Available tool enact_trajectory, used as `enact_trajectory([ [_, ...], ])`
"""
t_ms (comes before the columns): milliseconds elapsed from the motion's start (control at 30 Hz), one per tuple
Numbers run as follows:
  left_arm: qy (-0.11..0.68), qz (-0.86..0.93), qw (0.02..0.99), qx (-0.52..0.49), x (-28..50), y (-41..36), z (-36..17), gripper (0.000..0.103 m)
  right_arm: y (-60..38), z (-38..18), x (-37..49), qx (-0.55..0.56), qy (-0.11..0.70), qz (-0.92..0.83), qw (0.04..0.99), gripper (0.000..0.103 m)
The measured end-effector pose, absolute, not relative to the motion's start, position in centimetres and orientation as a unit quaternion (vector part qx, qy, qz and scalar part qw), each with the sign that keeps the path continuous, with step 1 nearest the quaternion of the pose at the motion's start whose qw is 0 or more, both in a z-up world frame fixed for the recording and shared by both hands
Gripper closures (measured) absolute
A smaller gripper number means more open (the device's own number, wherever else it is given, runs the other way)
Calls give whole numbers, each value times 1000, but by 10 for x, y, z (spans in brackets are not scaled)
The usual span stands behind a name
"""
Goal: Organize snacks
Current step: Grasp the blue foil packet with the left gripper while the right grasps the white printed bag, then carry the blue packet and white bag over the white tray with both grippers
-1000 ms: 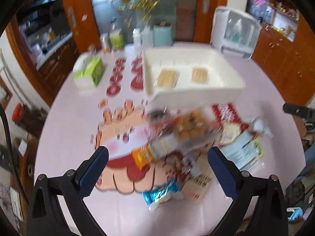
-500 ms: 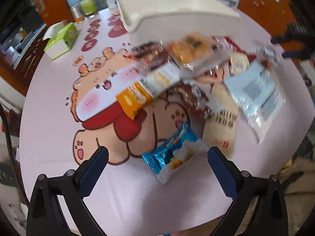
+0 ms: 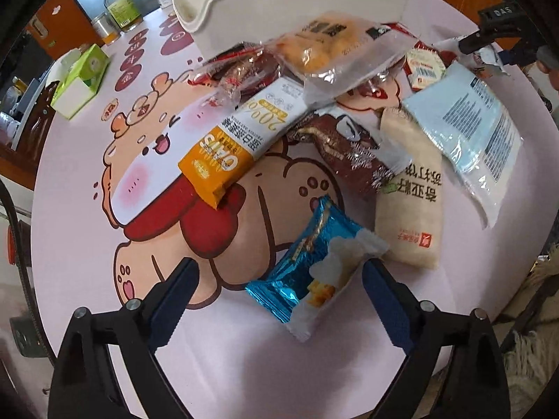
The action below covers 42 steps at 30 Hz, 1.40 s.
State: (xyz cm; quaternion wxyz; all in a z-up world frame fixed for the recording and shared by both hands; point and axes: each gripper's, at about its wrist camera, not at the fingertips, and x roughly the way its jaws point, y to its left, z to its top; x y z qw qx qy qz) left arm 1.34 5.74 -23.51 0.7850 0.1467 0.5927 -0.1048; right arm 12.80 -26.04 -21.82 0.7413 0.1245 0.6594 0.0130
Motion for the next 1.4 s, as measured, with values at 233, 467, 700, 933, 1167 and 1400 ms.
enact_trajectory([
  [233, 611, -101, 774, 135, 14, 65, -246, 23, -268, -215, 108, 98, 652, 15, 752, 38],
  [467, 626, -98, 769, 82, 23, 73, -249, 45, -274, -213, 96, 96, 644, 22, 758, 39],
  [700, 621, -87, 773, 93, 31, 60, -244, 72, -267, -207, 89, 82, 633, 36, 769, 40],
  [933, 617, -81, 781, 53, 33, 60, -231, 73, -255, -190, 87, 67, 613, 53, 785, 41],
  [1167, 589, -88, 803, 26, 37, 57, -198, 73, -250, -170, 81, 68, 592, 71, 800, 41],
  [1400, 543, -115, 831, 20, 34, 39, -145, 73, -238, -144, 71, 56, 565, 99, 817, 41],
])
